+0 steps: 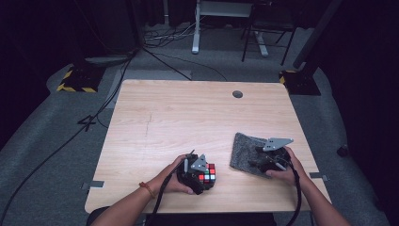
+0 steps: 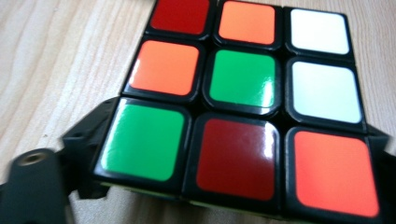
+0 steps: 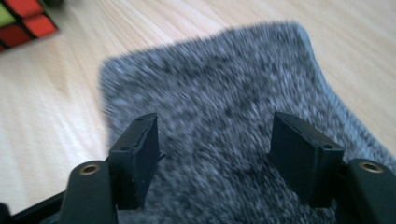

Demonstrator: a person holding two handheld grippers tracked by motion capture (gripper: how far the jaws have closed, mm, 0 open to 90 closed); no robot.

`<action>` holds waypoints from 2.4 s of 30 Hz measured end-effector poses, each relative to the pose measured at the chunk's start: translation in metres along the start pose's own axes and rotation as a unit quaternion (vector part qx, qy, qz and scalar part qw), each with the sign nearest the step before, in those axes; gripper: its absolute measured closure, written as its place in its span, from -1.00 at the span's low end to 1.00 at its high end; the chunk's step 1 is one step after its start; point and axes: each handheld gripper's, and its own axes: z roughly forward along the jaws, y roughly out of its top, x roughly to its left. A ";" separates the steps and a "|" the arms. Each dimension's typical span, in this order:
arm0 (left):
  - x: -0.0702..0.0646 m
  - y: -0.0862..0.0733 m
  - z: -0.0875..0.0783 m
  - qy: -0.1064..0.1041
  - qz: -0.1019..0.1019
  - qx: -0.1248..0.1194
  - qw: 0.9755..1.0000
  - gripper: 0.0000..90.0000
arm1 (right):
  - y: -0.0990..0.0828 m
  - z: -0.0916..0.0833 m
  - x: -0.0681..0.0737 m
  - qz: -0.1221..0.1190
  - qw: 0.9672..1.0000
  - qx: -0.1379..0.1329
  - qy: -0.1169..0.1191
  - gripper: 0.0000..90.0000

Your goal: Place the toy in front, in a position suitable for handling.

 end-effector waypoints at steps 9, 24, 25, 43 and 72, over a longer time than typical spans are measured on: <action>0.006 -0.003 -0.004 -0.002 0.003 -0.013 1.000 -0.27 | -0.004 0.013 -0.004 0.017 1.000 0.017 0.012 -0.29; 0.026 -0.016 -0.018 0.006 -0.003 -0.007 1.000 -0.26 | 0.006 0.020 0.018 -0.011 0.999 0.012 0.042 0.06; 0.027 -0.018 -0.020 0.008 -0.006 -0.007 1.000 -0.26 | 0.007 0.021 0.021 -0.018 0.999 0.009 0.046 0.10; 0.033 -0.028 -0.028 0.032 -0.033 0.005 0.999 -0.65 | 0.008 0.024 0.017 -0.001 1.000 0.016 0.024 -0.39; 0.029 -0.028 -0.026 0.052 -0.056 -0.003 0.997 -0.64 | 0.016 0.018 0.020 -0.040 0.998 -0.011 0.037 0.75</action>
